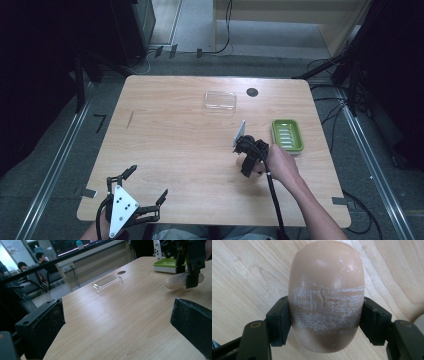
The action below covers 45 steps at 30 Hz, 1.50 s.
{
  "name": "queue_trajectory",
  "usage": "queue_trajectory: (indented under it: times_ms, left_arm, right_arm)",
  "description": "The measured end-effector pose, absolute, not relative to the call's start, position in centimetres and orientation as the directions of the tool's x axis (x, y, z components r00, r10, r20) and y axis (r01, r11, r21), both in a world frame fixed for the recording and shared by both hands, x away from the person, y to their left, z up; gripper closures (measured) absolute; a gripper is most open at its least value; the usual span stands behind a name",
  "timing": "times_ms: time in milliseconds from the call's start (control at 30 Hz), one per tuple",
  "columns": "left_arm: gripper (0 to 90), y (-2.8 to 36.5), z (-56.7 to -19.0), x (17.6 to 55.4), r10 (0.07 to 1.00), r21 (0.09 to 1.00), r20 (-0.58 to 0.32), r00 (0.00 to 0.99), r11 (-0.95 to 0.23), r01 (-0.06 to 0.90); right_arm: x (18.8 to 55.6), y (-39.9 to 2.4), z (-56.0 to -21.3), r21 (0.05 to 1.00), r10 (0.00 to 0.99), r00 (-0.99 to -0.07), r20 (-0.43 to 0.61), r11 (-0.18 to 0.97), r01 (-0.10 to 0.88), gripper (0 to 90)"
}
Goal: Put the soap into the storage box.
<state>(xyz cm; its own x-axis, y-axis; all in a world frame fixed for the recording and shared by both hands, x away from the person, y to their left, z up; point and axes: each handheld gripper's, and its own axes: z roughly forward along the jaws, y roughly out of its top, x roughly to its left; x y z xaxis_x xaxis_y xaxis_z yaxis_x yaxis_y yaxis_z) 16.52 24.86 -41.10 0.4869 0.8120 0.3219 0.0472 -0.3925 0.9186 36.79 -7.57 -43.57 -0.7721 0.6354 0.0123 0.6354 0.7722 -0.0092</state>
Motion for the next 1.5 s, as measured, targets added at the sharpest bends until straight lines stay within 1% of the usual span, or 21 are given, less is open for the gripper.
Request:
queue_trajectory:
  times_ms: [567, 1167, 1500]
  left_arm:
    - [0.0, 24.9, -41.1, 16.5, 0.813, 0.92, 0.32, 0.486, -0.39, 0.047]
    - [0.0, 24.9, -41.1, 16.5, 0.814, 0.919, 0.32, 0.485, -0.39, 0.048]
    - [0.0, 24.9, -41.1, 16.5, 0.813, 0.919, 0.322, 0.485, -0.392, 0.048]
  right_arm:
    - [37.4, -8.9, -41.9, -0.025, 0.634, -0.773, 0.007, 0.773, 0.634, 33.8]
    - [38.5, -10.2, -40.7, -0.005, 0.648, -0.762, 0.0, 0.762, 0.648, 33.8]
    - [39.1, -10.9, -40.2, 0.013, 0.675, -0.738, 0.004, 0.738, 0.675, 33.8]
